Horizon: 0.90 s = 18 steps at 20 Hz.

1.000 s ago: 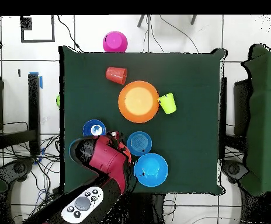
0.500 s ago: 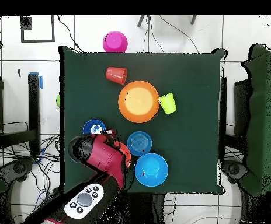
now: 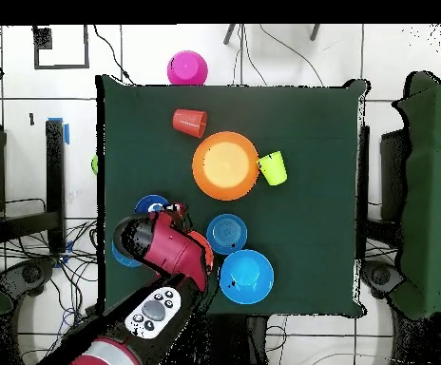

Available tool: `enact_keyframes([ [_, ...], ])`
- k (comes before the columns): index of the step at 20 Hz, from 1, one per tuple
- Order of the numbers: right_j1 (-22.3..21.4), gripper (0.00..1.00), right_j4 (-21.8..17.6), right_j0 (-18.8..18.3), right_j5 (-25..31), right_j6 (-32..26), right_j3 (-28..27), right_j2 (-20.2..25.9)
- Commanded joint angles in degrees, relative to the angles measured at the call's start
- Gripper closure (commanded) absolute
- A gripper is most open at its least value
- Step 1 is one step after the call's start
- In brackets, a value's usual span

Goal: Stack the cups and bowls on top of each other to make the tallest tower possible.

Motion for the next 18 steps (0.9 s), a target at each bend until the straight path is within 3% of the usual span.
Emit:
enact_keyframes([
  [1,0.25,0.0,-0.02,-2.9,-3.88,6.73,-0.36,10.78],
  [9,1.44,0.0,-2.19,-4.53,-5.96,5.06,-0.55,11.97],
  [18,0.43,0.0,-2.99,-5.33,-3.93,3.94,-0.6,11.96],
])
